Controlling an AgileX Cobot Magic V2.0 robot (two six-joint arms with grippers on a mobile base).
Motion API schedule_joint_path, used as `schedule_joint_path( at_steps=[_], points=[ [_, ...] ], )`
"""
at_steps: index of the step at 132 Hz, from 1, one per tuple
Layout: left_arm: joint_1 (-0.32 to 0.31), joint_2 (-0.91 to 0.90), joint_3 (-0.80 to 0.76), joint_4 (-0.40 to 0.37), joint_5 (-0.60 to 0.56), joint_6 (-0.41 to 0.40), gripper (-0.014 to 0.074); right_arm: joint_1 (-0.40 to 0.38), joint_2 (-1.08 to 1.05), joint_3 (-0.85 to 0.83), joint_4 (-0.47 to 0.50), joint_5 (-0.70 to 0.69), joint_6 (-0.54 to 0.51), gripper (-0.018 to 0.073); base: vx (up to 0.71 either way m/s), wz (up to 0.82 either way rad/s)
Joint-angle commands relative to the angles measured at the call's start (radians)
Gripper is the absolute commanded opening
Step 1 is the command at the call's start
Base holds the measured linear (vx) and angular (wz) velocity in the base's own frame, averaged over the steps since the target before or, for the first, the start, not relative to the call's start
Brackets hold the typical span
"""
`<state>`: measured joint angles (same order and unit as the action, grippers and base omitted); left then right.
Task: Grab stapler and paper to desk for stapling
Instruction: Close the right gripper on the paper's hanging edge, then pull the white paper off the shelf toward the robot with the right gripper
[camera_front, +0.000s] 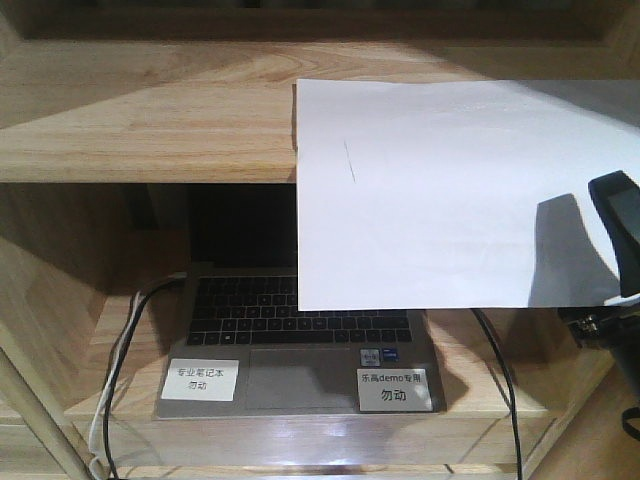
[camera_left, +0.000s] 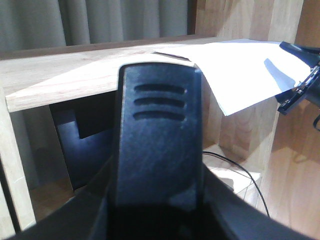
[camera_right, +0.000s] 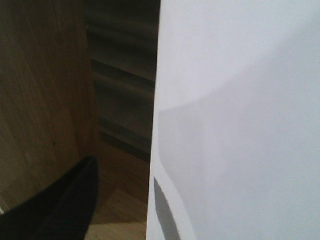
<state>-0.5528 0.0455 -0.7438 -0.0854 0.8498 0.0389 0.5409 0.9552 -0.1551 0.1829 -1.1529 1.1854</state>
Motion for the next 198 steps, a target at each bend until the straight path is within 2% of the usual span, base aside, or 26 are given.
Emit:
schedule_joint_path(
  at_steps=[1,14,43,69,108,120,141,157,181,198],
  points=[
    [-0.004,0.019,-0.023,-0.012,-0.115,-0.001,-0.0006,0.003,-0.010,-0.030,-0.013,-0.192,-0.012,0.0413,0.00,0.00],
    [-0.004,0.019,-0.023,-0.012,-0.115,-0.001,-0.0006,0.003,-0.010,-0.030,-0.013,-0.192,-0.009,0.0337,0.00,0.00],
    [-0.004,0.019,-0.023,-0.012,-0.115,-0.001,-0.0006,0.003,-0.010,-0.030,-0.016,-0.192,-0.009,0.0106,0.00,0.00],
    [-0.004,0.019,-0.023,-0.012,-0.115,-0.001,-0.0006,0.003,-0.010,-0.030,-0.027,-0.192,-0.009,-0.0014,0.00,0.00],
    [-0.004,0.019,-0.023,-0.012,-0.115,-0.001,-0.0006,0.003,-0.010,-0.039,-0.025,-0.192,-0.009,-0.0010,0.00,0.00],
    [-0.004,0.019,-0.023,-0.012,-0.115,-0.001,-0.0006,0.003,-0.010,-0.060,-0.062,-0.192,-0.011,-0.0008,0.00,0.00],
    [-0.004,0.019,-0.023,-0.012,-0.115,-0.001,-0.0006,0.003,-0.010,-0.123,-0.214,-0.192,-0.015,-0.0009,0.00,0.00],
    [-0.004,0.019,-0.023,-0.012,-0.115,-0.001,-0.0006,0.003,-0.010,-0.152,-0.290,-0.191,-0.013,-0.0007,0.00,0.00],
    [-0.004,0.019,-0.023,-0.012,-0.115,-0.001,-0.0006,0.003,-0.025,-0.153,-0.347,-0.185,-0.005,-0.0005,0.00,0.00],
    [-0.004,0.019,-0.023,-0.012,-0.115,-0.001,-0.0006,0.003,-0.065,-0.153,-0.354,-0.152,-0.005,-0.0006,0.00,0.00]
  ],
)
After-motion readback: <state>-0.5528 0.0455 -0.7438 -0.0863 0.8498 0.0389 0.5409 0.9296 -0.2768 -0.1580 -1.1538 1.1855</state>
